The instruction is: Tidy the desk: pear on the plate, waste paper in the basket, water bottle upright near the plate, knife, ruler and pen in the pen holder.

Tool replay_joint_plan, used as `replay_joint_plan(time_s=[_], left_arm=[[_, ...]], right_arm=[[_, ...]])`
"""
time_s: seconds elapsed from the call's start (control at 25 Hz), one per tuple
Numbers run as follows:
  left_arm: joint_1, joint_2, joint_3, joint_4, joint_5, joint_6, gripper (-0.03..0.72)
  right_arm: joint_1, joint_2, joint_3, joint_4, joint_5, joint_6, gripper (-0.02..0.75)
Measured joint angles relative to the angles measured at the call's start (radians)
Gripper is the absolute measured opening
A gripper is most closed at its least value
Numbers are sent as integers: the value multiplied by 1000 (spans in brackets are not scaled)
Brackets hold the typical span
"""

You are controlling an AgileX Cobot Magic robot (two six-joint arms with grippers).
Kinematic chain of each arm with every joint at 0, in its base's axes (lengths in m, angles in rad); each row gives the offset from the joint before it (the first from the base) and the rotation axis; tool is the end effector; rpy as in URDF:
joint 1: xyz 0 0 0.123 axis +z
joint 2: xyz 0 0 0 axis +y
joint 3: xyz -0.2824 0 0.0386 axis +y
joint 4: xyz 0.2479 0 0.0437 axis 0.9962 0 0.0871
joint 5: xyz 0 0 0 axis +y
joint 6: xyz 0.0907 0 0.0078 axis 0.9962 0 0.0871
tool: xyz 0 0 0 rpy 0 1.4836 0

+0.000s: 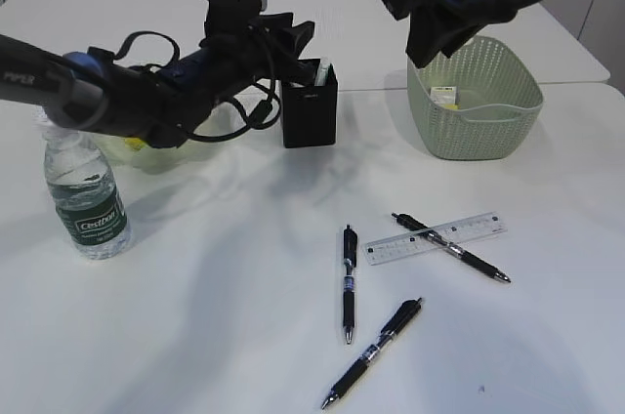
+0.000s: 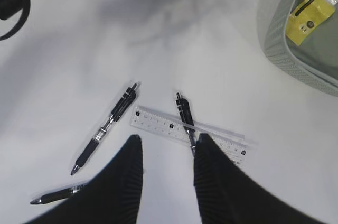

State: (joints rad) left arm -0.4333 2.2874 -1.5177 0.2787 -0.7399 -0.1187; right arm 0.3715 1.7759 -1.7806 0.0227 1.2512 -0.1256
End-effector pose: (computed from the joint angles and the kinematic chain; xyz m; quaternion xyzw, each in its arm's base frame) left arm 0.4580 -0.2305 0.1727 0.2433 0.6498 -0.1863 0.6956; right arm 0.3527 0.1395 0.3530 -0.2395 0.9491 0.0362 0.2014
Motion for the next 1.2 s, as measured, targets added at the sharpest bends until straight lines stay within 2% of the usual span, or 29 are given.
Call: replay_joint_plan(time_s=[0.2, 0.68, 1.2], left_arm=[[0, -61, 0, 33, 113, 0, 244], [-4, -243, 0, 35, 497, 0, 244], [-78, -384, 0, -2, 909, -6, 244]], right_arm=[[0, 0, 0, 0, 0, 0, 280], [0, 0, 0, 0, 0, 0, 279], [0, 0, 0, -2, 0, 0, 279]])
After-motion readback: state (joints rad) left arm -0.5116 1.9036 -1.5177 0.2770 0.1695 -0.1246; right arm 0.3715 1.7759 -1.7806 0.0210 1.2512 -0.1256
